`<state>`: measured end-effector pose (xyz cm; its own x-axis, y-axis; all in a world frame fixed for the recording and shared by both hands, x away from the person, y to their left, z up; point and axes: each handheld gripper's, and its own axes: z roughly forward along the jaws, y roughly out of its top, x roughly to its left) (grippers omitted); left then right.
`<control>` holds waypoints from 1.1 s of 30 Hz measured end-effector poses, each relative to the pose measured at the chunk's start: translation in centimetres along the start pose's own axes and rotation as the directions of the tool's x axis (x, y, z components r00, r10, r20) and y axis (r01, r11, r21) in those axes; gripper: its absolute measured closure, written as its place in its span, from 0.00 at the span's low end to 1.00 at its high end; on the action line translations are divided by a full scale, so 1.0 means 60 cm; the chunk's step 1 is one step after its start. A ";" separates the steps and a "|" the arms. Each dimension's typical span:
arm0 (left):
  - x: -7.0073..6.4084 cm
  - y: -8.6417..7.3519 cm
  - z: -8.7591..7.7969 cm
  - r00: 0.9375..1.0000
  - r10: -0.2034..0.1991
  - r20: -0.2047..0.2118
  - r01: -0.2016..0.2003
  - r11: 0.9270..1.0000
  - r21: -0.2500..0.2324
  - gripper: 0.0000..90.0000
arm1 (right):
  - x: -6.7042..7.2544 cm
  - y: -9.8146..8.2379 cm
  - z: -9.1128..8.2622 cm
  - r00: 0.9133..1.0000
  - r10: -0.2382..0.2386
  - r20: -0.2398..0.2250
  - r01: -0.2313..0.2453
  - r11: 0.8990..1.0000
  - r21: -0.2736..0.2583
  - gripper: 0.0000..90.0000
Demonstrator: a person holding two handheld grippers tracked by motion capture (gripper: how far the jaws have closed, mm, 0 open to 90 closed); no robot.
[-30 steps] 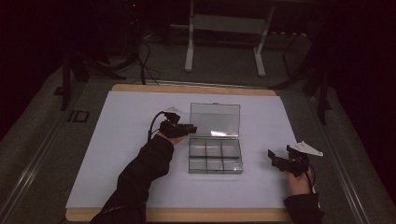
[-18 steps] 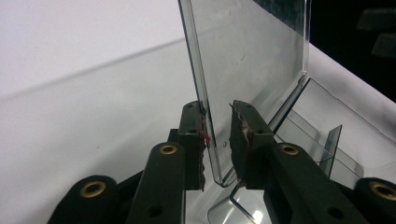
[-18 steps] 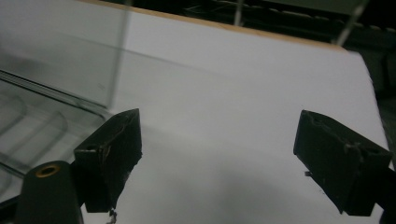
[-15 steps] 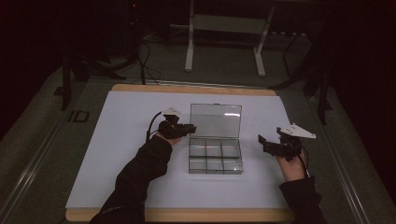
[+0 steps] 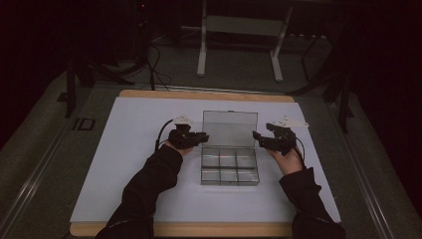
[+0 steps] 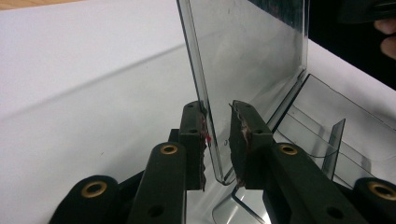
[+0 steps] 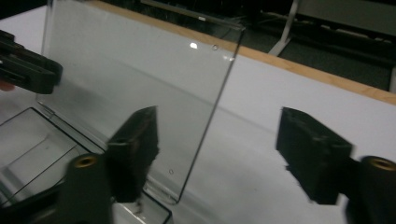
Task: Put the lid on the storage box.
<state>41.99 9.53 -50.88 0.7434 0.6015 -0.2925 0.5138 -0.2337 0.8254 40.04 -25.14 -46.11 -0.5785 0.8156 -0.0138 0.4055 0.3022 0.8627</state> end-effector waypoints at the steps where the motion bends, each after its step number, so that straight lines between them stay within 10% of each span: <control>1: 0.001 -0.001 0.000 1.000 0.000 0.003 0.000 1.000 -0.003 0.86 | 0.001 0.000 0.004 1.000 -0.002 -0.004 0.002 1.000 0.005 0.45; 13: 0.001 -0.003 0.000 1.000 0.016 0.002 -0.016 1.000 -0.017 0.85 | 0.000 -0.003 0.035 0.998 0.019 -0.059 -0.016 0.998 0.055 0.76; 33: -0.028 0.024 -0.027 0.998 0.036 -0.044 -0.037 0.999 -0.021 0.87 | 0.001 -0.004 -0.001 0.994 -0.011 -0.108 0.014 1.000 0.027 0.88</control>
<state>40.78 9.45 -48.42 0.7419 0.6256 -0.2413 0.4770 -0.2394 0.8457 39.87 -25.16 -46.27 -0.6560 0.7541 0.0310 0.4161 0.3270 0.8485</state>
